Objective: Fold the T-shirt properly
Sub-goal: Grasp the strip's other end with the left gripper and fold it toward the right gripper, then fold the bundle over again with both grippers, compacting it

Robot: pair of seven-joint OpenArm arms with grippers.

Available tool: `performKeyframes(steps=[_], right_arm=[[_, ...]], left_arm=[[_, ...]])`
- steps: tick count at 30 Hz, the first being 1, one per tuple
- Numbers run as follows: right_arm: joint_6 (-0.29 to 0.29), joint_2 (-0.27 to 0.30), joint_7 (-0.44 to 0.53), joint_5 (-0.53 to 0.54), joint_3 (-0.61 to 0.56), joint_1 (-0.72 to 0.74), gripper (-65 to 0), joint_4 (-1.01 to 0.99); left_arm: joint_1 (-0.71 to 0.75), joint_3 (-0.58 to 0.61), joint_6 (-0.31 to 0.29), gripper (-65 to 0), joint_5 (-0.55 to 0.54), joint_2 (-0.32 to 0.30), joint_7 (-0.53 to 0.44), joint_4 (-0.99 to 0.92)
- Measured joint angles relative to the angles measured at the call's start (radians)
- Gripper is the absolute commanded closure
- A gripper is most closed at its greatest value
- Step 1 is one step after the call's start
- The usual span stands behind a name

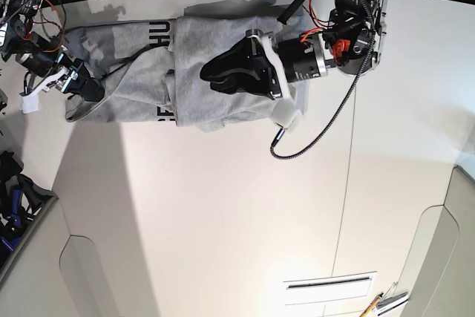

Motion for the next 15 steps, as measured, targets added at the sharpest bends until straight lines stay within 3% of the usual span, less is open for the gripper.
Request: performKeyframes(steps=[2, 4, 9, 15], right_arm=[[-0.001, 0.000, -0.034, 0.009, -0.016, 0.000, -22.5, 0.001], [-0.001, -0.004, -0.066, -0.010, -0.020, -0.002, -1.4, 0.008], [-0.010, -0.010, -0.089, -0.029, -0.014, -0.007, 0.0, 0.076], [-0.013, -0.011, -0.120, -0.076, -0.014, -0.016, 0.0, 0.305]], left_arm=[[0.000, 0.000, 0.000, -28.8, 0.000, 0.000, 0.000, 0.000], [0.000, 0.000, 0.000, -28.8, 0.000, 0.000, 0.000, 0.000], [0.000, -0.045, 0.000, -25.7, 0.000, 0.000, 0.048, 0.023], [0.077, -0.203, 0.000, -5.3, 0.011, -0.006, 0.066, 0.041]])
